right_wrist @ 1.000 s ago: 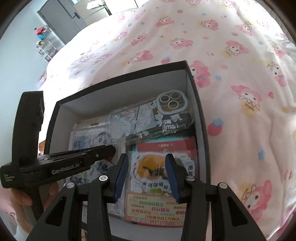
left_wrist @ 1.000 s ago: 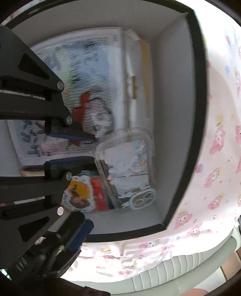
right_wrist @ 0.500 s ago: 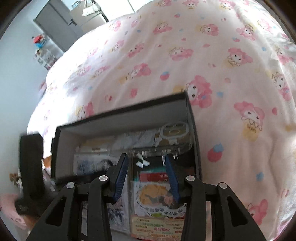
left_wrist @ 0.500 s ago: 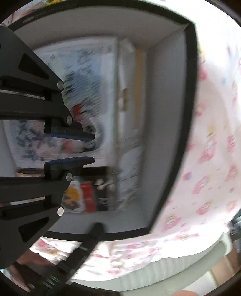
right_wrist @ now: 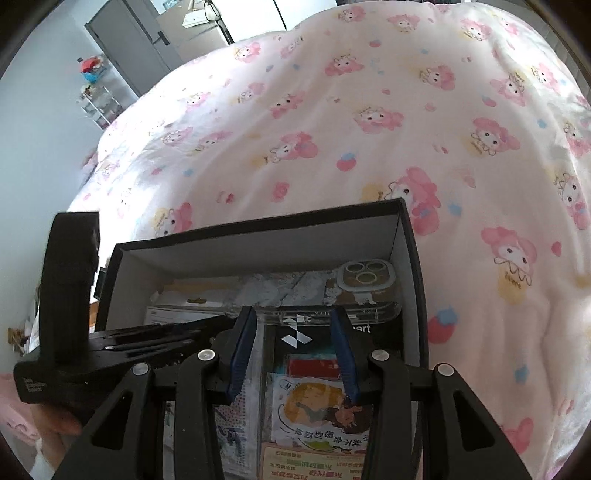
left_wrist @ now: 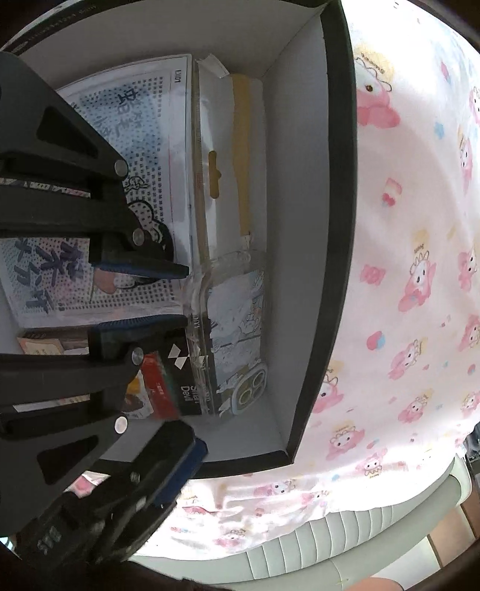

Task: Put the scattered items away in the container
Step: 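Push the phone case flat against the box wall with the left tool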

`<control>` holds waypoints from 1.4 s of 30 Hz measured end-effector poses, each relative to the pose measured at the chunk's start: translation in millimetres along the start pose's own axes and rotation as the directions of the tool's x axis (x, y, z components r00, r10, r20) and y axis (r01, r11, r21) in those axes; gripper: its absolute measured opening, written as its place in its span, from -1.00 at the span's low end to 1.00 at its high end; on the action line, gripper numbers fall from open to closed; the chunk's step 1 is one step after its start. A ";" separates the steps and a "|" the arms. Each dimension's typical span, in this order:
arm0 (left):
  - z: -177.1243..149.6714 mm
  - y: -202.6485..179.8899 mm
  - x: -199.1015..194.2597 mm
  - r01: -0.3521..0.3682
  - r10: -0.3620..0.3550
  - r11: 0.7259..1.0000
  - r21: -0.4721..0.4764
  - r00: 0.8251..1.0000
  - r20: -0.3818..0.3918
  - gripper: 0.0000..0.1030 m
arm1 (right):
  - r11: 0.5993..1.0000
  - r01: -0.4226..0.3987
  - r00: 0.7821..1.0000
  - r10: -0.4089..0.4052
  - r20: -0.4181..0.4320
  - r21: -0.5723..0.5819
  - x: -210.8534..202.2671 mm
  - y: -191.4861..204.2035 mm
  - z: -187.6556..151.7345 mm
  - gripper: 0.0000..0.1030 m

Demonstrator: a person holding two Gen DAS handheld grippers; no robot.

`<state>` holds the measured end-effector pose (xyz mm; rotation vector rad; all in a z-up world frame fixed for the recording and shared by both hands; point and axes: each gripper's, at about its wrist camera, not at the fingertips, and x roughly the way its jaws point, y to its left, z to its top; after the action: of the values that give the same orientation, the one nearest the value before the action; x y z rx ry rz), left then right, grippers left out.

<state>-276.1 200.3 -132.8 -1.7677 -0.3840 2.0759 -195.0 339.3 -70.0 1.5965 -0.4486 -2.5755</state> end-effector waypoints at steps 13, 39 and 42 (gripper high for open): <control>16.6 -10.9 -8.1 -0.028 0.028 1.000 0.003 0.994 0.106 -0.63 | 0.995 0.097 0.995 -0.097 -0.015 -0.007 13.6 -5.3 4.1 -0.28; 4.2 -3.7 7.7 -0.005 0.006 1.000 -0.004 0.999 0.035 -0.46 | 0.969 0.159 0.987 -0.160 0.009 -0.189 24.4 20.1 -0.8 -0.26; 4.6 -3.1 6.6 0.000 0.000 1.000 -0.003 1.000 0.028 -0.47 | 0.966 0.163 0.986 -0.168 -0.004 -0.202 30.6 21.7 -3.0 -0.26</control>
<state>-281.1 206.3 -136.4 -1.7415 -0.3958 2.1035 -208.1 311.3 -91.4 1.6518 -0.0500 -2.6177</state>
